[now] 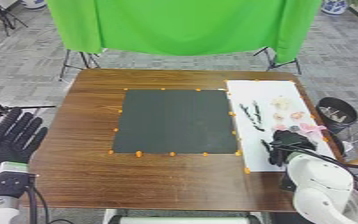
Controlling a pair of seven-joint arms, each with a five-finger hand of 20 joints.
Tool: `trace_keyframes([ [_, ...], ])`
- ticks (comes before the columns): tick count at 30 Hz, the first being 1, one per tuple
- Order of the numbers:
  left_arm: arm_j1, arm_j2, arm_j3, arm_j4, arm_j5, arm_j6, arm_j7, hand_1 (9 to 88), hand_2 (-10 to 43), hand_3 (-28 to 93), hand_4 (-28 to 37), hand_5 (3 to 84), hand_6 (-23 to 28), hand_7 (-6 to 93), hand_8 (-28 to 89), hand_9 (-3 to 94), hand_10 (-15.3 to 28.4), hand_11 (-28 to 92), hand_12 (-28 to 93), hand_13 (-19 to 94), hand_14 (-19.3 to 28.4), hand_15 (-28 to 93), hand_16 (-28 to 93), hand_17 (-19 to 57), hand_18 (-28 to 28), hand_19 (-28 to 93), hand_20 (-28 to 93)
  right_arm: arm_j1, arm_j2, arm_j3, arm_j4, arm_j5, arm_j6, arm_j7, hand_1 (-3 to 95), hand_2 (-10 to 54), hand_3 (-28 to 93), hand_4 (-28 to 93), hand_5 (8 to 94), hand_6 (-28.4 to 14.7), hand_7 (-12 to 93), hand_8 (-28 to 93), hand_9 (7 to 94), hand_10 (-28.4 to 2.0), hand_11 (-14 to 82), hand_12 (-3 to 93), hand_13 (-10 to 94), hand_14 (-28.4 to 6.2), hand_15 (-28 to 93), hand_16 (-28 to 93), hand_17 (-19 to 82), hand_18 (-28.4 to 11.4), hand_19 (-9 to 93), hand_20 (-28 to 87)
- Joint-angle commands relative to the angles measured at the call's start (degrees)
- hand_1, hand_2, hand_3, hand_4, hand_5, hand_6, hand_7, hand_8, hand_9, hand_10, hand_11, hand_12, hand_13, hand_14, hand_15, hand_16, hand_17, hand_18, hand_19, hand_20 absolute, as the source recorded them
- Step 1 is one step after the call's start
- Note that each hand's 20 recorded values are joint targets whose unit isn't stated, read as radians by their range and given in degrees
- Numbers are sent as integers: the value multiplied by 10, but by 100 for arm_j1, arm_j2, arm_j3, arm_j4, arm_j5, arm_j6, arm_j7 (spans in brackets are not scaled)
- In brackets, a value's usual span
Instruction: Arrange flowers
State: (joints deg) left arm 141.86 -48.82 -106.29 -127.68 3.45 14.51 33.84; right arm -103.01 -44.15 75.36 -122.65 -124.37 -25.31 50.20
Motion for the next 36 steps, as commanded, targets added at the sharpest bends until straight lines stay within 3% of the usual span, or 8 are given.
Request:
trace_keyframes([
  [1,16,-69,39,-3,-36,-24,-75,274,98,712,-283,424,82,110,-87,368,153,151,93,246,149,289,-79,-49,128,370,45,-782,28,101,-56,0,811,-420,526,-95,746,-239,746,-27,372,179,848,-111,189,473,759,-103,461,344,401,-238,847,284],
  [5,54,-55,35,-10,-69,-28,-33,275,98,711,-283,425,82,109,-87,368,153,151,93,249,153,296,-76,-50,129,371,46,-961,118,233,-239,-95,1486,-687,496,-95,772,-162,757,-32,401,168,881,-102,155,474,796,-86,400,381,419,-235,853,278],
  [14,31,-27,0,22,-69,-36,-68,275,99,712,-283,426,83,108,-87,368,154,152,93,250,154,300,-77,-51,130,370,47,-610,235,25,-676,62,2821,-777,452,-95,805,-78,795,-51,437,89,912,-122,180,433,809,-109,402,397,411,-234,851,289],
  [18,302,-73,-234,-71,-54,-22,-86,275,99,711,-283,425,82,109,-87,368,154,151,93,250,155,301,-77,-51,130,370,47,-13,-44,-243,-740,646,3016,-647,443,-95,814,-68,791,-50,444,105,911,-122,186,439,807,-113,420,394,408,-237,856,300],
  [22,548,-159,-448,-133,-113,62,2,274,99,712,-283,425,83,109,-87,368,154,151,93,250,154,301,-77,-51,130,370,47,908,-344,-987,-534,768,3019,-652,440,-95,818,-64,787,-49,451,116,909,-123,195,444,805,-115,431,392,407,-239,861,306],
  [30,678,-53,-472,-152,-151,91,89,274,100,716,-283,425,83,108,-86,368,154,152,93,251,154,301,-78,-52,130,371,47,2516,-1272,-2644,328,695,2706,-706,433,-95,824,-52,780,-50,464,123,902,-125,215,441,799,-118,451,385,406,-244,869,314],
  [36,526,3,-327,-106,-151,121,64,275,102,715,-283,424,81,110,-87,368,155,151,93,251,153,302,-78,-52,130,371,47,3057,-1920,-3421,914,613,2667,-619,429,-95,830,-48,775,-51,476,122,898,-128,227,441,797,-123,463,378,406,-248,873,316],
])
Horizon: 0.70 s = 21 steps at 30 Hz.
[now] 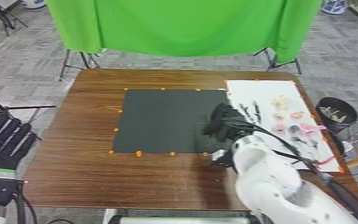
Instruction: Arrange flowers
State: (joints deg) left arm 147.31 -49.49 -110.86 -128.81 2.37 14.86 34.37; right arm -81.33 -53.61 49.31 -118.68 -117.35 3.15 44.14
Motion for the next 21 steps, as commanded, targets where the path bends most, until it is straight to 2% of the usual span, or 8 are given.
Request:
trace_keyframes([
  [1,-49,99,158,12,-54,98,23,275,102,715,-283,425,81,110,-87,368,155,151,93,251,153,302,-78,-52,130,371,47,958,-1087,-913,595,-132,-209,17,429,-95,830,-47,775,-52,477,122,898,-128,228,440,797,-124,466,377,407,-249,874,317],
  [3,-161,182,229,58,-57,103,18,275,101,716,-283,424,81,110,-87,368,154,151,93,251,153,301,-79,-52,130,371,47,1051,-1284,-1086,768,-217,-202,55,428,-95,831,-46,775,-51,482,124,898,-127,233,439,797,-124,469,374,408,-251,876,317],
  [5,-348,289,350,102,-107,128,147,275,101,715,-283,424,81,111,-87,367,154,150,93,251,152,300,-79,-52,130,371,47,1167,-1528,-1251,1032,-267,-312,174,426,-95,834,-44,773,-49,486,129,897,-128,239,437,797,-124,475,372,409,-256,880,317],
  [8,-639,451,518,174,-57,111,196,275,101,716,-283,424,81,110,-88,367,154,150,93,251,152,299,-78,-51,130,370,47,1288,-1897,-1403,1425,1,-388,390,423,-95,838,-43,770,-49,490,136,895,-128,247,437,796,-128,484,369,409,-261,885,317],
  [12,-986,510,781,250,75,131,-48,274,100,718,-283,423,80,111,-87,368,154,150,93,251,151,298,-78,-51,130,370,47,1278,-2301,-1517,1832,-138,-258,467,420,-95,841,-41,766,-49,499,136,889,-130,264,430,793,-131,498,361,410,-266,893,314],
  [14,-1027,503,824,276,185,89,-158,274,100,721,-283,423,81,110,-87,367,154,150,93,251,151,298,-78,-51,130,370,47,1328,-2474,-1620,2048,-216,-33,511,420,-95,841,-39,762,-49,508,129,884,-131,276,425,793,-131,508,351,411,-267,897,310],
  [15,-1071,489,845,285,222,124,-266,275,102,727,-282,423,81,110,-87,367,154,149,93,251,151,297,-78,-51,130,370,47,1311,-2563,-1655,2160,-263,143,573,420,-95,841,-39,760,-49,513,126,883,-132,281,422,793,-132,512,346,411,-268,898,307],
  [21,-1149,499,933,309,199,171,-252,280,106,736,-283,423,80,110,-87,366,153,147,94,249,151,293,-77,-51,130,367,46,1370,-2900,-1739,2563,-466,393,668,422,-95,839,-51,756,-45,523,121,878,-129,292,423,794,-135,522,336,417,-271,906,302],
])
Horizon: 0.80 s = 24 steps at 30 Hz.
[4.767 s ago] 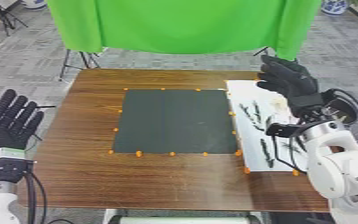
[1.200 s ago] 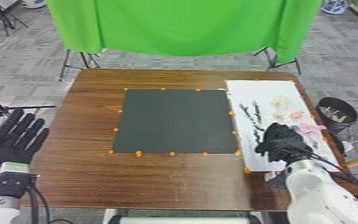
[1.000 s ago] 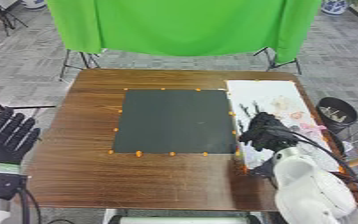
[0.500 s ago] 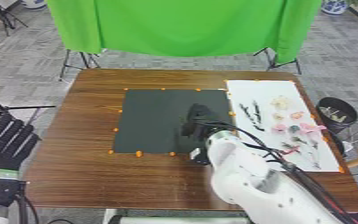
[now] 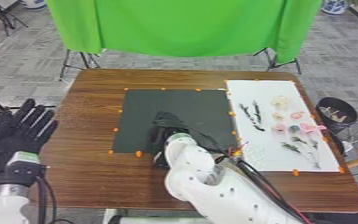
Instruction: Arrange flowers
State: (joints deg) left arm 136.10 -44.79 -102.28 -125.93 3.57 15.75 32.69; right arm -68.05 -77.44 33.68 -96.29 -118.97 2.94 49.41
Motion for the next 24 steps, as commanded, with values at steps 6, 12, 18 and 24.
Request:
trace_keyframes([
  [6,-179,30,279,55,40,93,-92,280,104,734,-283,422,79,110,-88,366,153,147,95,249,150,293,-76,-51,130,366,47,-5,-802,-118,544,-465,398,165,418,-95,843,-50,755,-44,527,120,877,-131,301,423,794,-137,538,318,420,-275,915,295],
  [12,-309,102,489,85,17,84,9,280,103,734,-283,422,78,112,-87,365,153,147,95,249,151,294,-76,-52,130,366,48,-125,-895,79,602,-345,-61,250,414,-95,841,-59,750,-39,530,126,874,-133,312,421,794,-141,545,303,422,-278,921,288],
  [18,-336,-73,344,157,-19,25,-198,279,103,731,-283,421,80,119,-85,364,153,149,96,247,152,296,-75,-51,130,366,48,-220,-863,65,646,-445,-251,300,425,-95,790,-102,729,-30,511,157,847,-147,340,371,776,-147,543,281,411,-279,919,267],
  [24,-173,-94,198,126,-24,42,-106,278,99,732,-283,416,87,121,-83,345,152,156,103,237,157,308,-67,-61,143,378,56,-309,-747,-4,440,-466,-383,213,420,-95,731,-156,709,-33,492,163,819,-165,383,285,760,-149,539,270,398,-282,915,250],
])
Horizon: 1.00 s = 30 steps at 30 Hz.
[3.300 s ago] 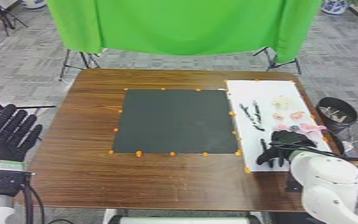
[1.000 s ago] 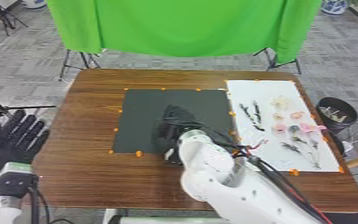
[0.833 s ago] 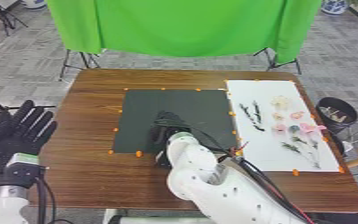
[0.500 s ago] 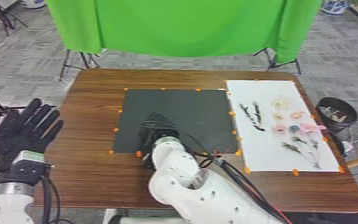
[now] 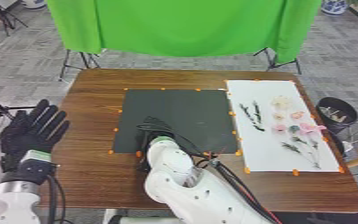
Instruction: Arrange flowers
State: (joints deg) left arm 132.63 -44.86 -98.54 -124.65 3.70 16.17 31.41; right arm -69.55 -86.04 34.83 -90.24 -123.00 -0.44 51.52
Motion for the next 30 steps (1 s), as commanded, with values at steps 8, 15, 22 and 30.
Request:
trace_keyframes([
  [8,136,-62,-143,6,-44,-29,12,279,94,731,-283,410,88,122,-82,332,152,157,105,229,160,313,-64,-66,147,380,59,-66,147,-97,-260,-204,-9,-93,382,-95,736,-184,694,-41,470,164,800,-170,382,277,746,-154,536,264,392,-281,906,244],
  [15,158,-62,-164,16,398,119,-30,278,91,729,-283,407,88,123,-82,327,152,158,108,225,161,317,-62,-67,148,378,61,54,351,-126,-577,-580,-292,-472,304,-95,770,-189,687,-67,426,-99,768,-187,343,255,707,-166,521,230,369,-280,879,234],
  [22,294,-47,-226,-19,306,42,58,276,92,728,-283,406,90,124,-82,324,153,159,109,220,162,317,-63,-69,148,376,61,166,514,-57,-782,-670,-398,-440,283,-95,754,-187,677,-77,377,-109,754,-196,313,244,697,-173,503,218,364,-281,871,226],
  [30,333,-159,-307,-31,205,-58,48,275,93,727,-283,405,90,125,-82,323,153,163,109,219,162,317,-62,-70,149,376,62,161,1144,148,-1441,-725,-322,-398,282,-84,746,-181,669,-84,333,-97,745,-205,293,238,689,-177,495,209,361,-283,872,222],
])
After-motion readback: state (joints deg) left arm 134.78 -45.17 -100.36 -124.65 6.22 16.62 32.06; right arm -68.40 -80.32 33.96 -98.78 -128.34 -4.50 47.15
